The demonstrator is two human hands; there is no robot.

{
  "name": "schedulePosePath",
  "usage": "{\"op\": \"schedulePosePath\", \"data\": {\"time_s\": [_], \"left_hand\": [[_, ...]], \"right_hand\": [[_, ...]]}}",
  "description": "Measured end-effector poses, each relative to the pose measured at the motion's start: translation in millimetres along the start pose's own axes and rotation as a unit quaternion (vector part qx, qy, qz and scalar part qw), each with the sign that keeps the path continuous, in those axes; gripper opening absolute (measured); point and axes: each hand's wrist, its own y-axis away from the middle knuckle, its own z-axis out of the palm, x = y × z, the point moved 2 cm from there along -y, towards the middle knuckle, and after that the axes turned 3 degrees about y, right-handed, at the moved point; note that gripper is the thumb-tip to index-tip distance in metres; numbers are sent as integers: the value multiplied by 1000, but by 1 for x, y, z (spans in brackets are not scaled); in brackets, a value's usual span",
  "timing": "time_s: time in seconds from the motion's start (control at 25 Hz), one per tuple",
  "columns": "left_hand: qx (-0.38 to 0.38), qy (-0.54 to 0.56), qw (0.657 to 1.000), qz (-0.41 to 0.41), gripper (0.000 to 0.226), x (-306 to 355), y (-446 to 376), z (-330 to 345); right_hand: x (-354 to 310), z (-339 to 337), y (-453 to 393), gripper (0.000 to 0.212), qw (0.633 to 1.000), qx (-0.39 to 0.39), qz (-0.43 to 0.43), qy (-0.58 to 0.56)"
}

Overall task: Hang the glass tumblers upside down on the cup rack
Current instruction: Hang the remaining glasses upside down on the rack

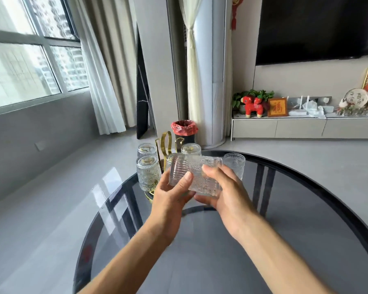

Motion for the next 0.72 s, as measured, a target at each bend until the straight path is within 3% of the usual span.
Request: {"op": "schedulePosePath", "data": {"time_s": [0.12,0.28,0.36,0.44,0.52,0.56,0.64,0.72], "left_hand": [[42,-33,997,52,54,47,-25,-27],[80,-92,986,115,71,103,-69,-73],[100,-103,981,128,84,118,-91,-93],[137,-95,977,130,90,126,-110,-108],[166,-83,974,129,88,125,-128,-117],[177,-79,972,130,85,125,-136,-121],[192,-98,967,134,82,122,-149,-125],[197,-154,958,140,84,119,-159,-127]], "right_hand": [[-13,30,-24,58,991,-54,21,120],[-22,56,-68,25,971,9,-55,231],[-23,73,-98,29,912,41,-148,381],[-21,96,-126,41,794,1,-223,566],[-13,113,-149,45,652,-60,-230,720],[-10,117,-158,40,619,-68,-220,751],[-11,117,-166,28,623,-48,-213,751],[-12,115,-168,29,627,-34,-231,743]]}}
